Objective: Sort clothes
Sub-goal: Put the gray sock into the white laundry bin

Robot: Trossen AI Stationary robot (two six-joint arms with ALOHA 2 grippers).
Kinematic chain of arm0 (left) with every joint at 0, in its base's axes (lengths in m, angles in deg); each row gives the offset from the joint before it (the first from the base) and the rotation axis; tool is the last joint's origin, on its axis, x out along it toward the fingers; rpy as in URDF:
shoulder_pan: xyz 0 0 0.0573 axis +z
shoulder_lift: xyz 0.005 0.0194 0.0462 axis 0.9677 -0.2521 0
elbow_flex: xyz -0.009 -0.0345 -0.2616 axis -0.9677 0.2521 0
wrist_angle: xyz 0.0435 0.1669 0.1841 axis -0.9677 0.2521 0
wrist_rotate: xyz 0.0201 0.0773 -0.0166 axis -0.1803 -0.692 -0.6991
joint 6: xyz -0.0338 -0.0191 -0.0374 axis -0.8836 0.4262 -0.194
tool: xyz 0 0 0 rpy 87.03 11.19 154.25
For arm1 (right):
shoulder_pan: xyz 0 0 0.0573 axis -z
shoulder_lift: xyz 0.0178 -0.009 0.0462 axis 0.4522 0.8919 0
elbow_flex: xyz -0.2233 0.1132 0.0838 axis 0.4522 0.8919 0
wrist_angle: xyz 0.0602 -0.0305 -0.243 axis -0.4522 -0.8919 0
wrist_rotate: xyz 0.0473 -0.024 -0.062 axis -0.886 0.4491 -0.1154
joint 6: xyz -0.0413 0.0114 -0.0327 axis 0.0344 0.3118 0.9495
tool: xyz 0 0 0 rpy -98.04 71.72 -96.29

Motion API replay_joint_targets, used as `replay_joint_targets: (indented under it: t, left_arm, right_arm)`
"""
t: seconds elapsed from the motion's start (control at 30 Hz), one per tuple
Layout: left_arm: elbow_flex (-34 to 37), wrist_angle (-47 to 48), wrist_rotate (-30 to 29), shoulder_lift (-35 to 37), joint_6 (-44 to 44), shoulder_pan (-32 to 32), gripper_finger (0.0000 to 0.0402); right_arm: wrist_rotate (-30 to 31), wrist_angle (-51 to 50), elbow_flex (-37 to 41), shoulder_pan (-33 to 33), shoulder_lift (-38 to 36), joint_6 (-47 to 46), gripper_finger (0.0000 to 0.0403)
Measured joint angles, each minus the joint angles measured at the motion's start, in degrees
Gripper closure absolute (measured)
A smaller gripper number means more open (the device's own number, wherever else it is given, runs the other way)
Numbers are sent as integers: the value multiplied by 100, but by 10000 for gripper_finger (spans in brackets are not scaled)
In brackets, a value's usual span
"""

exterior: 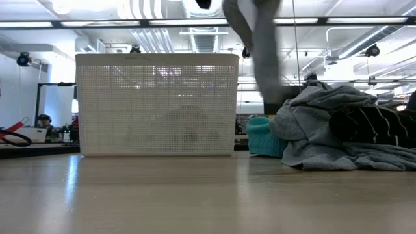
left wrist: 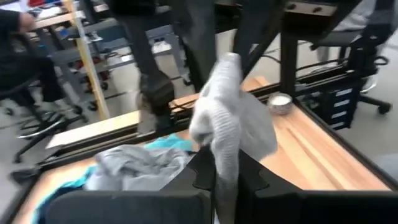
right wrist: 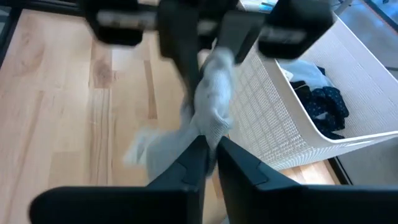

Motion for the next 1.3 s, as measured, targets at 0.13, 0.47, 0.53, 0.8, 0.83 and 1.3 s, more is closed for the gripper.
replay_joint_targets:
  t: [0.13,0.47,0.53,0.8,0.83,1.3]
  left_arm:
    - [2,408,-436,530,179,7,400]
    - [2,1380,-849,1982,548,801,401]
    - [2,1435,-849,2200,629,1074,401]
    - [-465,2061,-847,2416,902,2459,401]
    - [-567,2189,-843,2373,901,2649,401]
    - [-915,4022,97,1727,570,3770,349]
  right_arm:
    - [-5,-15,-87,-30,-23,75,328]
    - [60,-28,-198,-82,-41,95,238]
    - [63,-28,-198,-82,-41,94,229]
    - [79,-28,-198,-82,-43,98,220]
    - [81,-27,-198,-82,-43,98,219]
    - [81,-227,-198,-82,-46,-13,210]
